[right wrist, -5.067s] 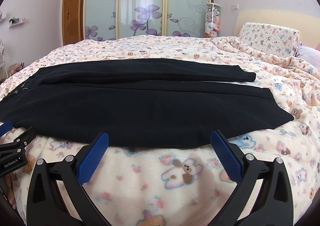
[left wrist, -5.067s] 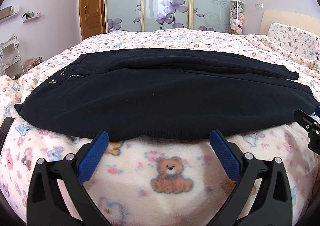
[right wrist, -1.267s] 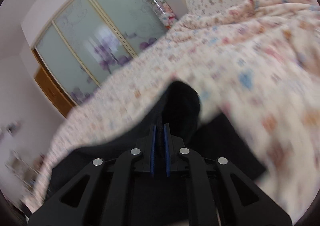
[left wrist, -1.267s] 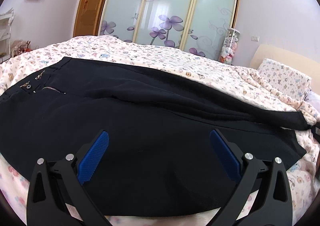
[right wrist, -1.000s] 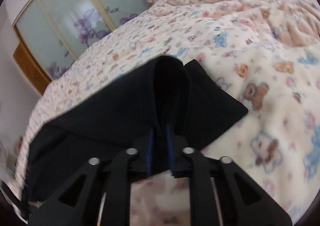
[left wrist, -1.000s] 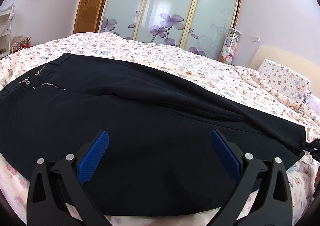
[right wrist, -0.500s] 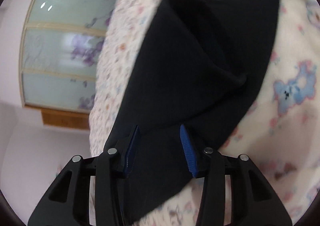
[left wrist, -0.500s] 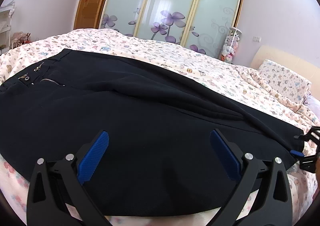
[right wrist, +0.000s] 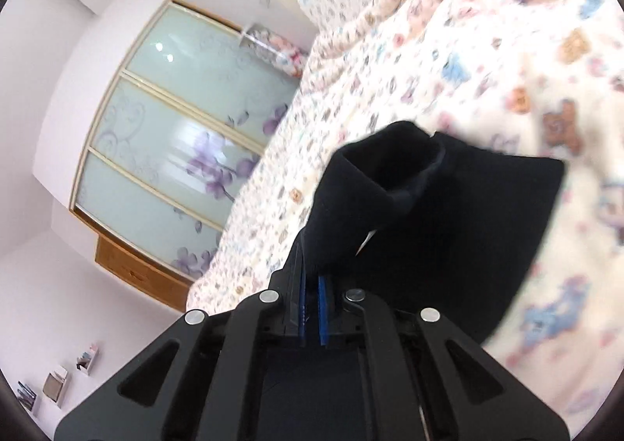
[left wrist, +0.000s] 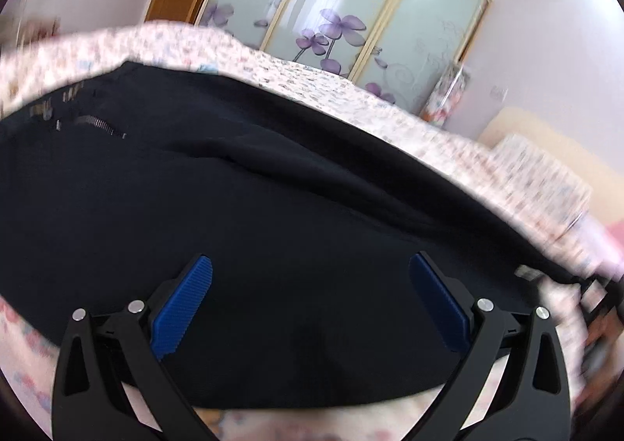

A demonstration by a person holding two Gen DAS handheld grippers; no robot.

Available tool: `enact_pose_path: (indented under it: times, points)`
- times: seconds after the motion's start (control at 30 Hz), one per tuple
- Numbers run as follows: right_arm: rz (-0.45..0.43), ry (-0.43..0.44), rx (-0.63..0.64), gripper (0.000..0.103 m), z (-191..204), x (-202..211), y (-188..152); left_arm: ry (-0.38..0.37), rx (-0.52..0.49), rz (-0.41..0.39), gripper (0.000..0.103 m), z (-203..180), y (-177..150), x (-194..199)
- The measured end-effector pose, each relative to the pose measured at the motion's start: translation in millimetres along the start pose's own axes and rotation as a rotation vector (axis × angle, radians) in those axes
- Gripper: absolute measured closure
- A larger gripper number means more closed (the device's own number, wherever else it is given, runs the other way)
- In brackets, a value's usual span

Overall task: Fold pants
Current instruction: 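Lift the hems with the right gripper and carry them toward the waistband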

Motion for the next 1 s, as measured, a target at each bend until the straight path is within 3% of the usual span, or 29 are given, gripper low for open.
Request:
enact_pose_path:
  times: [0.1, 0.23, 0.43, 0.53, 0.7, 0.77, 1.0]
  points:
    - [0.015, -0.049, -0.052, 0.098, -37, -5, -13, -0.056, 0.109, -0.005, 0.002, 11, 32, 19]
    - [0.009, -0.057, -0.041, 0.098, -54, -17, -29, 0.0, 0.118, 0.016, 0.002, 17, 99, 13]
    - [0.009, -0.053, -0.009, 0.098, -51, -13, -29, 0.135, 0.127, 0.089, 0.002, 22, 173, -47]
    - [0.014, -0.058, 0.003, 0.098, -58, -9, -34, 0.136, 0.13, 0.165, 0.002, 21, 194, -82]
    - [0.025, -0.059, 0.022, 0.098, -56, -6, -38, 0.178, 0.265, 0.205, 0.004, 34, 231, -139]
    - [0.026, -0.054, 0.027, 0.098, -57, -6, -39, 0.229, 0.274, 0.188, 0.018, 38, 242, -155]
    - [0.026, -0.023, 0.035, 0.098, -57, -8, -40, 0.491, 0.227, 0.167, 0.046, 49, 257, -199]
Point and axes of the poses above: each gripper's, at about its wrist camera, not at the fingertips, and x roughly against the way its jaws point, z to its left, y to its top, the point moved 2 cm from there along -x, roughly the way its jaws point, and after that the axes turned 15 degrees about x, right-handed, at the moved point
